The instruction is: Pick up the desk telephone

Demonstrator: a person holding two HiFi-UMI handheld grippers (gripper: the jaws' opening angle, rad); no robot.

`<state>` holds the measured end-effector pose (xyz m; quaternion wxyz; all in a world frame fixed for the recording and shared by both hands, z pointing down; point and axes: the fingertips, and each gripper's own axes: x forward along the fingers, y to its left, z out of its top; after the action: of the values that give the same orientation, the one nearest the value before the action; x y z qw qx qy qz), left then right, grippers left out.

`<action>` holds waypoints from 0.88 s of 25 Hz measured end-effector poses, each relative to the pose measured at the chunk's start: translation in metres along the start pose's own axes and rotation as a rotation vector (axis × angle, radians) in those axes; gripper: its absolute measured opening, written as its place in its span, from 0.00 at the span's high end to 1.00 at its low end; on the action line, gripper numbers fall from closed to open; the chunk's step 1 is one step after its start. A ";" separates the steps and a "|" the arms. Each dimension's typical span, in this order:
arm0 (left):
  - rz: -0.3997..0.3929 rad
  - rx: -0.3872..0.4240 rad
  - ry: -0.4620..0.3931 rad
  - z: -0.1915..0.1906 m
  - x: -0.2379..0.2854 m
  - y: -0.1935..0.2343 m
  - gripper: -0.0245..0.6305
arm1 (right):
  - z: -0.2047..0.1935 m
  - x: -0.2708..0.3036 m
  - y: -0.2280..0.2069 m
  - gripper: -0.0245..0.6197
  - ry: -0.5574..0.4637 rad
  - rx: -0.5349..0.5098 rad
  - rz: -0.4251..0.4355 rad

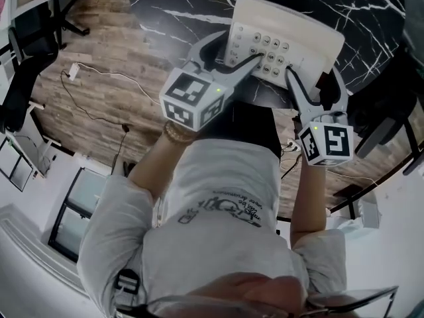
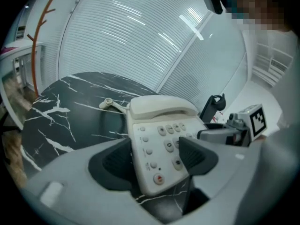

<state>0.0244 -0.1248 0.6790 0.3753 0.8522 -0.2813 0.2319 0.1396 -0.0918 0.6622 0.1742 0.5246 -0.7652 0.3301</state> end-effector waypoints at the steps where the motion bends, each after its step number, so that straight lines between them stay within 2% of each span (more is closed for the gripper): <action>1: 0.000 0.003 -0.007 0.006 -0.004 -0.003 0.48 | 0.007 -0.004 0.002 0.36 -0.007 -0.001 0.001; 9: 0.006 0.030 -0.060 0.056 -0.039 -0.034 0.48 | 0.060 -0.039 0.018 0.36 -0.044 0.000 -0.006; 22: 0.030 0.068 -0.134 0.113 -0.104 -0.076 0.48 | 0.123 -0.091 0.056 0.36 -0.112 -0.007 0.017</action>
<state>0.0183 -0.1375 0.5079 0.3229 0.8737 -0.3107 0.1895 0.1340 -0.1007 0.4996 0.1301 0.5353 -0.7792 0.2990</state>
